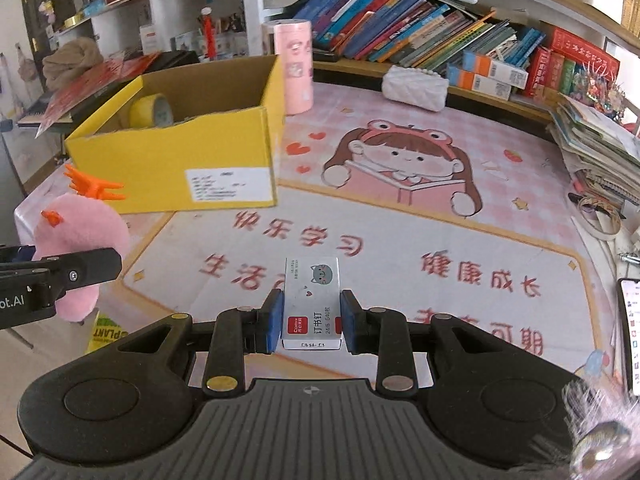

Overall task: Organize objects
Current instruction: 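Carry the plush chick and card box into the yellow box with both tools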

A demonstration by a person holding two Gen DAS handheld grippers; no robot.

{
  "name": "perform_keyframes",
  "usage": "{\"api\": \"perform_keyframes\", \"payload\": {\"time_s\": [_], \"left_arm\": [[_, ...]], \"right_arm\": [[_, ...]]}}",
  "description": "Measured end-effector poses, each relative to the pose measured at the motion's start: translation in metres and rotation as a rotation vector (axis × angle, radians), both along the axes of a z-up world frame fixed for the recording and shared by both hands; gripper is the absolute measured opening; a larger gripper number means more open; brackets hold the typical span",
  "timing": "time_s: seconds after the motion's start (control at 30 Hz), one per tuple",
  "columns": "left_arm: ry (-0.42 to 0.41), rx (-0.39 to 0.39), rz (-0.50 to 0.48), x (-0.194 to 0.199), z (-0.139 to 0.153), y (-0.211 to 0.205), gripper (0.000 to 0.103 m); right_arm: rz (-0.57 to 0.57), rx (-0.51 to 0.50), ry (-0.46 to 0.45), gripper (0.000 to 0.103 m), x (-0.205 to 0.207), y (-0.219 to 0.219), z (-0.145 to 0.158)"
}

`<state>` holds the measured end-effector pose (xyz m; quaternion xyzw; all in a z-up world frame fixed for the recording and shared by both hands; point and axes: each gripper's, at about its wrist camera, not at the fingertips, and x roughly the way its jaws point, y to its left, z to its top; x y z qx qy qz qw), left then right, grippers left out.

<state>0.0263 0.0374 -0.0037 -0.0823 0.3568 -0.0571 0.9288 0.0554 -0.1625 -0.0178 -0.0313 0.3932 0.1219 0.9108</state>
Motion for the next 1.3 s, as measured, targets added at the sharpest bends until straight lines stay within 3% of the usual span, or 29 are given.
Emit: {"api": "perform_keyframes", "payload": {"time_s": [0.63, 1.3], "left_arm": [[-0.018, 0.024, -0.008, -0.027, 0.004, 0.035, 0.045], [-0.042, 0.001, 0.029, -0.033, 0.005, 0.057, 0.045]], "right_arm": [[0.035, 0.021, 0.005, 0.028, -0.03, 0.047, -0.002], [0.058, -0.005, -0.008, 0.028, -0.031, 0.069, 0.001]]}}
